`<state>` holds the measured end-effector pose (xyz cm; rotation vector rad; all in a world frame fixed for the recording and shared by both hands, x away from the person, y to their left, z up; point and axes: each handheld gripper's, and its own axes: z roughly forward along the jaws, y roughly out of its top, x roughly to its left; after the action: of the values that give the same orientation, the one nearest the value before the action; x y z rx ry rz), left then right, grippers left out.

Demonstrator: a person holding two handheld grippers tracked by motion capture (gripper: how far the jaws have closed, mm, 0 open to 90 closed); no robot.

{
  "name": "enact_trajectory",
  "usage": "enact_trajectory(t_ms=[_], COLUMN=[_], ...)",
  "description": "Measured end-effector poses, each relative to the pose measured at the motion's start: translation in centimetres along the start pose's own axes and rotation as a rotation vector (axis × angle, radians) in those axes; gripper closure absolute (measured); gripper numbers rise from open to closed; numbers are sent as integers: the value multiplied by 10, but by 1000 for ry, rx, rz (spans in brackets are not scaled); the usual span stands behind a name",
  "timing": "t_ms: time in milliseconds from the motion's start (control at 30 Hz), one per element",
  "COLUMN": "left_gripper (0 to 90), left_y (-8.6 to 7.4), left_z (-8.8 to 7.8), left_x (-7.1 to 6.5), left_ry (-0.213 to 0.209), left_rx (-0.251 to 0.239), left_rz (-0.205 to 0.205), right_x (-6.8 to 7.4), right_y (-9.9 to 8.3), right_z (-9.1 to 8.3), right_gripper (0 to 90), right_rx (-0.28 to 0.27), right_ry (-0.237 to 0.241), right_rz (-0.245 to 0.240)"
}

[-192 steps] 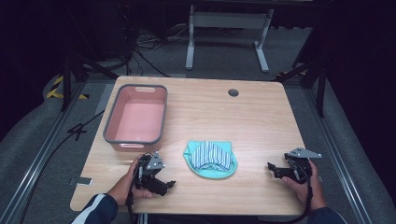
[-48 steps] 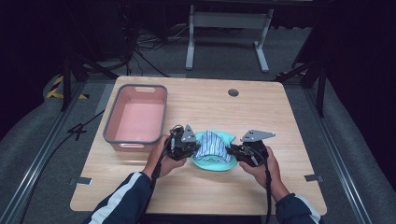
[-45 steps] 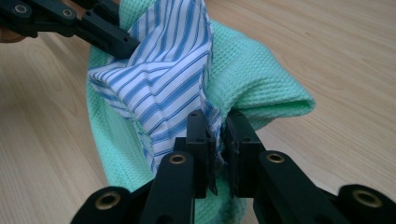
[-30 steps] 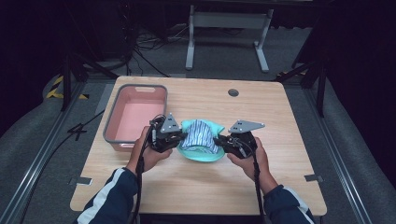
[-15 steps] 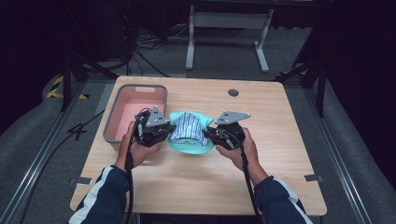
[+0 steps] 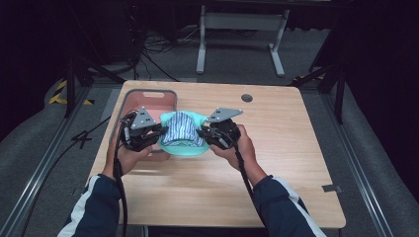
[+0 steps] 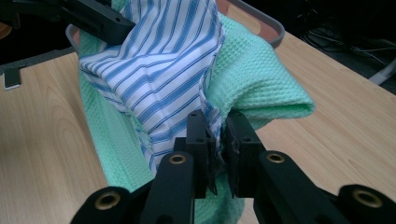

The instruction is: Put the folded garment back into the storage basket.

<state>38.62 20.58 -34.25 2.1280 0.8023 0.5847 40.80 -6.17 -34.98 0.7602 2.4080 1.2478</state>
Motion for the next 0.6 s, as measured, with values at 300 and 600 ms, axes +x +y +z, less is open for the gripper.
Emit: enact_trajectory(t_ms=[300, 600], left_gripper=[804, 804], left_y=[-5, -8], left_z=[-17, -29], left_x=[20, 38], left_ry=[35, 67], left_rx=[7, 12], left_rz=[-12, -39], right_x=[11, 20], right_y=[19, 39], right_z=[21, 39], right_gripper=[810, 809], right_rx=[3, 7], right_ry=[27, 39], right_rz=[-23, -37])
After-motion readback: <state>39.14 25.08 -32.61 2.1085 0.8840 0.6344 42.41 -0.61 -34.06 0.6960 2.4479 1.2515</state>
